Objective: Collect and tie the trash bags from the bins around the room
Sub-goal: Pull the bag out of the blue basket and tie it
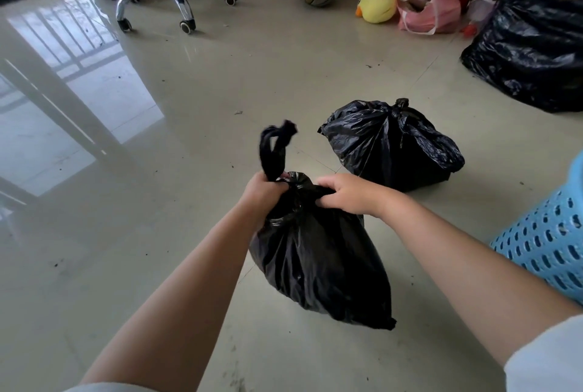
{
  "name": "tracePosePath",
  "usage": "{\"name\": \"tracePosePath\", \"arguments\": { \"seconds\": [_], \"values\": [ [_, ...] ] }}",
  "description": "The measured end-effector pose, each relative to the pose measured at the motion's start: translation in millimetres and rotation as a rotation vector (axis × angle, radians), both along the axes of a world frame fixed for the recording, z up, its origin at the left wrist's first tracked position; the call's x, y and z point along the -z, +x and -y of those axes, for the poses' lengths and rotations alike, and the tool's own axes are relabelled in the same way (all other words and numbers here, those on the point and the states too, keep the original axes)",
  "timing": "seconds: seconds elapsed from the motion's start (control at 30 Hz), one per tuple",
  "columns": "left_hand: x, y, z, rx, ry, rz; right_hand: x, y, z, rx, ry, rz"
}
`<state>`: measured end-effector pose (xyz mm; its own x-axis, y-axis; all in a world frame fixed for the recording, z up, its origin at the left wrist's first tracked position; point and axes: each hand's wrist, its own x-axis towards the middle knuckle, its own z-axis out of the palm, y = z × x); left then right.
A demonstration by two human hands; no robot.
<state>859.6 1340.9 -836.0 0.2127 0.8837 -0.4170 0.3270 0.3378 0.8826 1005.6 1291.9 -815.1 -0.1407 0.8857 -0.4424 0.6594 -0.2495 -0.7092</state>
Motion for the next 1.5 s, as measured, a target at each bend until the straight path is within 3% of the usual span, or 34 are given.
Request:
{"name": "tracePosePath", "arguments": {
  "seconds": [0.1,0.3,0.43,0.6,0.67,0.73,0.8,0.93,1.23,1.33,1.5],
  "values": [
    [-3,-4,-1,-0.004,-0.291,0.325,0,7,0,0.037,-0.022,-0.024],
    [9,4,6,-0.038,-0.354,0.599,3,5,0,0.001,-0.009,0.057],
    [15,7,9,0.022,-0.314,0.564,2,4,6,-0.064,-0.046,0.071],
    [19,-3,15,0.159,-0.158,0.272,0,13,15,-0.164,-0.376,-0.065],
    [26,-6,18,0.136,-0.122,0.274,4,16,16,-0.053,-0.317,-0.096],
    [32,-5,21,0.124,-0.091,0.322,13,17,12,0.091,-0.081,-0.018],
    [39,-1,22,0.099,-0.040,0.370,18,15,10,0.154,0.011,-0.039],
    [42,3,25,0.063,-0.017,0.427,21,11,11,0.125,-0.059,-0.144],
    [31,3,29,0.007,0.010,0.308,34,4,13,0.258,-0.120,-0.316],
    [22,7,30,-0.039,0.007,0.318,29,5,8,0.247,-0.091,-0.236],
    [-5,17,19,-0.147,-0.127,0.490,13,8,0,0.067,0.079,0.097]
  ]
}}
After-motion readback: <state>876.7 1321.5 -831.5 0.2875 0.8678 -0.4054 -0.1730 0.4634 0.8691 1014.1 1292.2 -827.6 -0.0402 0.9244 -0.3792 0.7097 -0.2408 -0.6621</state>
